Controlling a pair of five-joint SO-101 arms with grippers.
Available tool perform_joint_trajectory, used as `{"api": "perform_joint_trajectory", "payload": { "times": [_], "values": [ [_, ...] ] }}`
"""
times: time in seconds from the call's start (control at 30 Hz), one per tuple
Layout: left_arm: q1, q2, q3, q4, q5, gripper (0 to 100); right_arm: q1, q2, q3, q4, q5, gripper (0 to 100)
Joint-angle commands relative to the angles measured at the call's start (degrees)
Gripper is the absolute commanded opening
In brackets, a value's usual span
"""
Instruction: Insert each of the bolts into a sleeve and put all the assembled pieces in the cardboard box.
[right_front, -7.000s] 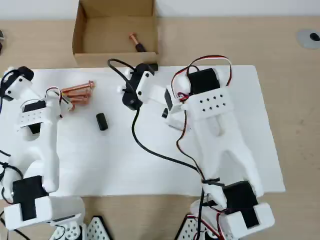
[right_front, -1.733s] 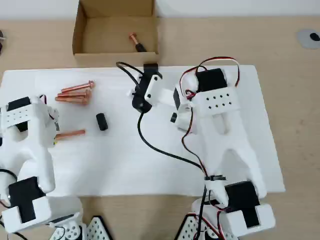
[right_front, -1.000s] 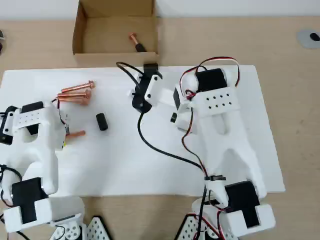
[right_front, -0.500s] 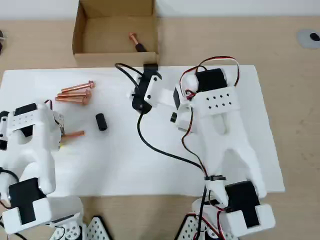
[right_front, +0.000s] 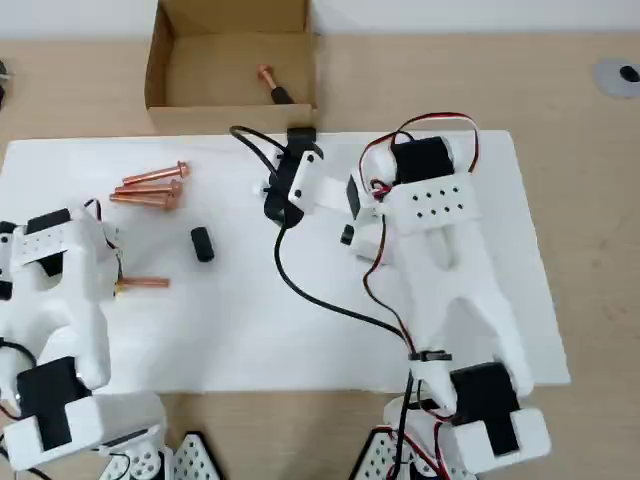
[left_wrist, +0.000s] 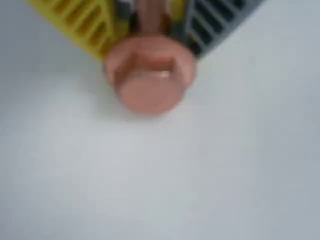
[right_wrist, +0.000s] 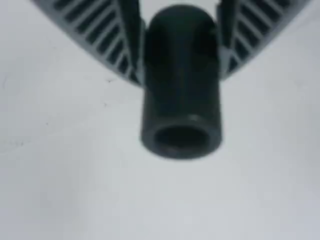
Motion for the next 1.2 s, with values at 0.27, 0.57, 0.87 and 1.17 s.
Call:
{"api": "perform_joint_trajectory", "payload": {
  "times": [0.27,0.57,0.87,1.17],
  "values": [
    [-1.2,-0.7,-12.8,8.8,-7.2,1,0.7,-2.8,-1.6,-0.7,-1.2,1.2],
    [-0.9,-0.7,-44.0,30.1,-16.0,1,0.3,-8.7,-14.9,-3.6,-13.7,1.2],
    [5.8,-0.7,-53.0,34.7,-27.4,1,-1.8,-22.6,-12.7,-12.8,-38.9,1.2],
    [15.6,-0.7,-58.4,34.8,-48.5,1,-10.3,-36.0,3.6,-14.6,-42.5,1.2]
  ]
}}
